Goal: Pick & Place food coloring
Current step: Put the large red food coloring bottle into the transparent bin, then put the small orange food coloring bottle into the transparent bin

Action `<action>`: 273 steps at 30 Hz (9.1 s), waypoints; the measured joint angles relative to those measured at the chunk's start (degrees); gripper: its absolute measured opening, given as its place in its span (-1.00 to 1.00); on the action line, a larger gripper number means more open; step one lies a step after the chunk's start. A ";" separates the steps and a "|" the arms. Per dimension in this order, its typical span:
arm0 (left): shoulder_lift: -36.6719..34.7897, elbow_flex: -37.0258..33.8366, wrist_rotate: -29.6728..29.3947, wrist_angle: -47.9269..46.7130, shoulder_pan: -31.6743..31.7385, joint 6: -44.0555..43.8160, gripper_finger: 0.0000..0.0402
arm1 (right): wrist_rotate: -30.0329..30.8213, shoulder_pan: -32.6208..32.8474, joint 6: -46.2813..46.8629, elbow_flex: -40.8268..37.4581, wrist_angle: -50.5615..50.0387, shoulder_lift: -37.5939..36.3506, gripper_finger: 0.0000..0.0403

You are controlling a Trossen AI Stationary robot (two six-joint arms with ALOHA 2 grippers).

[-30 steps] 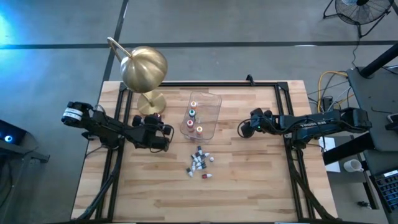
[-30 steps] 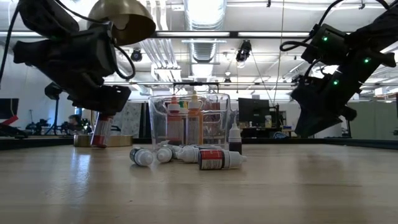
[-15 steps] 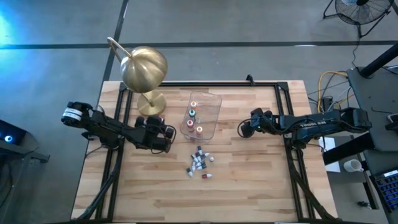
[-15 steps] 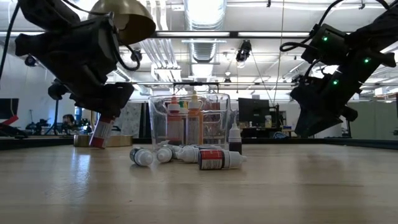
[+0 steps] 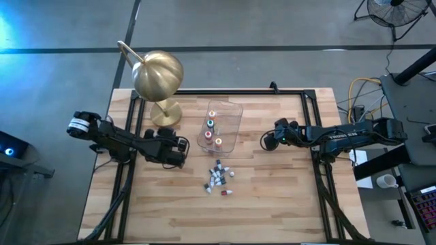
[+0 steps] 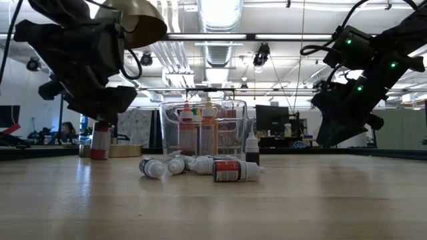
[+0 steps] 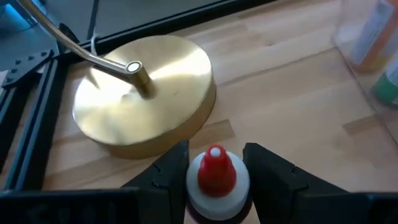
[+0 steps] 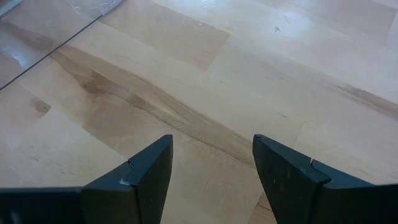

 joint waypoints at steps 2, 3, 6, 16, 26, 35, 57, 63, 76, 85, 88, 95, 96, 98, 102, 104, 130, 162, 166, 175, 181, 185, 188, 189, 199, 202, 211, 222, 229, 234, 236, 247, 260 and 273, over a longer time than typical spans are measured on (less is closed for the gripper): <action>-0.04 0.00 0.58 0.03 -0.38 -0.06 -0.39 | 0.00 -0.01 0.02 0.02 0.01 0.02 0.07; -0.06 0.00 0.87 0.03 -0.60 -0.20 -0.39 | 0.02 0.00 0.04 0.00 -0.01 0.01 0.07; -0.31 0.04 1.52 -0.46 -1.13 -1.86 -0.39 | 0.02 -0.01 0.06 0.02 0.01 0.00 0.07; -3.71 0.52 6.51 -5.17 -1.63 -8.12 -0.39 | 0.08 0.00 0.17 0.01 0.01 0.01 0.07; -4.74 0.39 9.07 -6.36 -1.63 -9.72 -0.12 | 0.17 0.01 0.25 0.02 0.02 0.02 0.07; -4.74 4.61 9.64 -12.80 -1.78 -9.72 0.08 | 0.17 0.00 2.82 0.02 0.03 0.02 0.07; -11.90 19.01 31.27 -29.96 11.36 4.86 0.09 | 1.60 0.01 8.71 0.02 0.05 0.02 0.07; -11.59 18.93 38.30 -29.63 18.08 14.61 0.09 | 1.53 0.01 13.27 0.02 0.03 0.02 0.07; -10.97 18.93 39.87 -23.78 19.00 18.55 0.09 | 1.53 0.01 13.72 0.02 0.03 0.02 0.07; -10.29 12.89 39.99 -17.83 19.00 18.28 0.09 | 1.53 0.01 13.48 0.02 0.03 0.02 0.07; -10.29 11.75 39.99 -15.72 19.00 17.42 0.09 | 1.53 -0.01 13.49 0.02 0.04 0.02 0.07; -10.29 11.67 39.83 -14.79 19.00 18.28 0.09 | 1.53 0.01 13.49 0.02 0.03 0.02 0.07; -10.29 11.67 39.79 -14.77 19.00 18.30 0.09 | 1.53 -0.01 13.49 0.02 0.03 0.02 0.07; -10.31 11.51 39.73 -14.79 19.00 18.32 0.07 | 1.53 0.00 13.48 0.02 0.03 0.02 0.07; -9.96 10.74 39.75 -14.76 19.00 18.34 -0.01 | 1.53 0.01 13.50 0.02 0.03 0.02 0.07; -9.96 10.32 39.75 -14.74 19.00 18.32 -0.08 | 1.53 -0.01 13.48 0.02 0.03 0.02 0.07; -9.96 9.94 39.57 -11.15 19.00 18.48 -0.50 | 1.53 0.00 13.48 0.02 0.03 0.02 0.07; 15.81 64.41 34.84 -23.98 14.57 42.22 -0.54 | 1.55 -0.01 10.44 0.02 0.01 0.02 0.07; 22.31 74.04 34.55 -22.56 15.79 49.37 -0.54 | 1.55 0.00 10.20 0.02 0.02 0.02 0.07; 37.43 88.23 40.50 -26.21 20.26 61.40 -0.54 | 1.49 0.01 9.00 0.02 0.01 0.02 0.07; 43.92 89.52 46.75 -26.95 20.90 65.38 -0.54 | 1.29 0.01 9.09 0.02 0.01 0.02 0.07; 46.94 88.27 47.76 -27.20 20.98 65.95 -0.54 | 1.25 0.01 9.02 0.02 0.01 0.02 0.07; 48.33 87.80 49.05 -27.15 21.03 65.95 -0.54 | 1.25 0.01 9.13 0.02 0.01 0.02 0.07; 48.53 87.81 49.17 -26.99 21.06 65.94 -0.54 | 1.25 -0.01 9.09 0.02 0.03 0.02 0.07; 48.57 87.58 48.73 -26.55 21.27 65.84 -0.50 | 1.29 0.01 8.78 0.02 0.03 0.02 0.07; 48.57 87.58 47.59 -26.87 21.30 65.56 -0.50 | 1.31 -0.01 8.78 0.02 0.02 0.02 0.07; 48.57 87.56 44.86 -28.96 21.36 66.21 -0.49 | 1.33 0.00 8.76 0.02 0.01 0.02 0.07; 48.20 87.52 41.03 -29.01 21.25 66.56 -0.47 | 1.36 0.00 9.11 0.02 0.03 0.02 0.07; 46.72 87.54 38.33 -29.56 21.10 66.24 -0.30 | 1.43 0.00 9.17 0.02 0.03 0.02 0.07; 46.52 87.53 38.16 -31.02 21.05 65.31 -0.26 | 1.46 0.01 9.16 0.02 0.03 0.02 0.07; 45.99 87.52 38.16 -31.13 20.97 64.86 -0.26 | 1.46 0.00 9.16 0.02 0.01 0.02 0.07; 38.47 87.54 33.49 -30.49 19.07 63.83 -0.26 | 1.44 -0.01 8.71 0.00 0.03 0.02 0.07; 28.30 87.52 22.40 -34.61 10.31 53.41 -0.26 | -6.34 0.14 3.36 2.55 0.25 0.00 0.07; 27.31 84.64 13.37 -42.82 -1.58 31.08 -0.26 | -17.03 8.26 -11.18 8.59 2.52 0.00 0.07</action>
